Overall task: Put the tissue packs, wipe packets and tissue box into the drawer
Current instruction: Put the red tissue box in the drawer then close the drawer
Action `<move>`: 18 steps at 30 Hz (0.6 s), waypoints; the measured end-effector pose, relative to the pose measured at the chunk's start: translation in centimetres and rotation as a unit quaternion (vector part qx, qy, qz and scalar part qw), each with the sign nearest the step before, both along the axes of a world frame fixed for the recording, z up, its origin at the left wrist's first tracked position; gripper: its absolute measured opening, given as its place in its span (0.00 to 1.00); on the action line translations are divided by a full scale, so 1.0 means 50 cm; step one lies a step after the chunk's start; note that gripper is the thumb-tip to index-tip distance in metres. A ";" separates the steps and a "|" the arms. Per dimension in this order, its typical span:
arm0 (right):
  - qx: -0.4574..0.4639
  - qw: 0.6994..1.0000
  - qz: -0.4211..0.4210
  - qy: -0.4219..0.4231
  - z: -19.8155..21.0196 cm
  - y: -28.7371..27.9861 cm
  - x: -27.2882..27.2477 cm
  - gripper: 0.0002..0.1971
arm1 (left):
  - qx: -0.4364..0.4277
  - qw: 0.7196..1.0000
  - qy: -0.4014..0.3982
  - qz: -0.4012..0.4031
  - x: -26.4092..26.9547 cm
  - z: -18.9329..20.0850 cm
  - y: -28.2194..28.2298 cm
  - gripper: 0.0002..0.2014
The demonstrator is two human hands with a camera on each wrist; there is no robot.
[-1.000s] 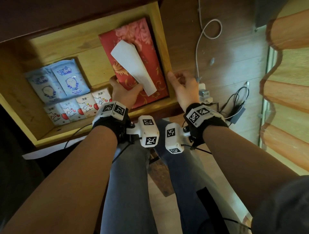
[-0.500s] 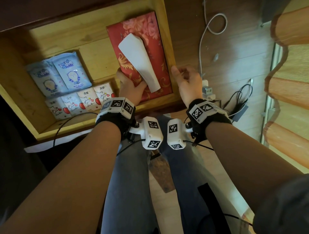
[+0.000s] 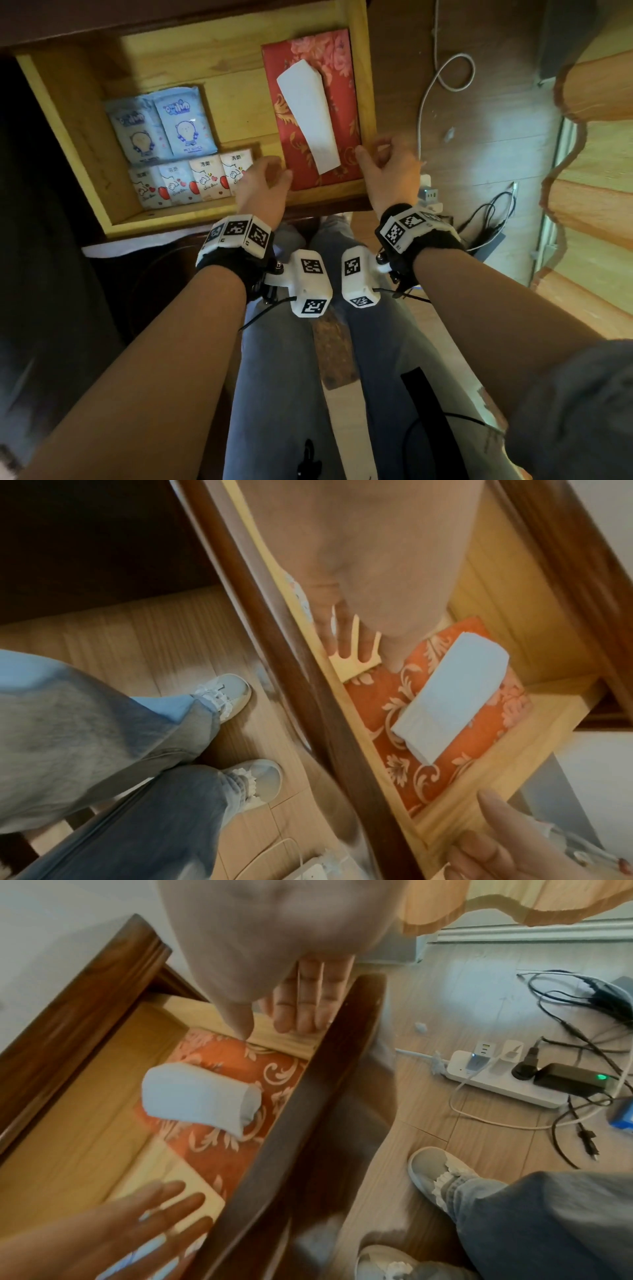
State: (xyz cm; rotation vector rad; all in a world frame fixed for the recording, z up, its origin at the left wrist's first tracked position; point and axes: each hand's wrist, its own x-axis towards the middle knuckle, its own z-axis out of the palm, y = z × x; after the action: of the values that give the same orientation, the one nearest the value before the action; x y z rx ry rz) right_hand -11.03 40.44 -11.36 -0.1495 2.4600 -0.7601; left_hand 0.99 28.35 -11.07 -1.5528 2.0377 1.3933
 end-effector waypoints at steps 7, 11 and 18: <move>-0.030 0.958 0.282 -0.048 0.024 -0.011 0.068 0.17 | -0.007 0.996 -0.089 0.024 0.100 0.036 -0.003 0.18; 0.056 0.912 0.404 -0.043 0.010 -0.020 0.090 0.18 | 0.061 0.989 -0.133 0.031 0.135 0.023 0.006 0.21; 0.067 0.921 0.383 0.020 0.001 -0.032 0.104 0.16 | 0.054 0.993 -0.108 0.010 0.142 0.017 -0.008 0.20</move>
State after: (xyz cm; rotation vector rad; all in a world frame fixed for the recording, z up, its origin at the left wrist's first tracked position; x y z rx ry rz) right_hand -5.81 38.86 -11.29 -1.0094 2.1937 -0.2381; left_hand 8.11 27.97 -10.21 -1.6052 1.7964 1.2579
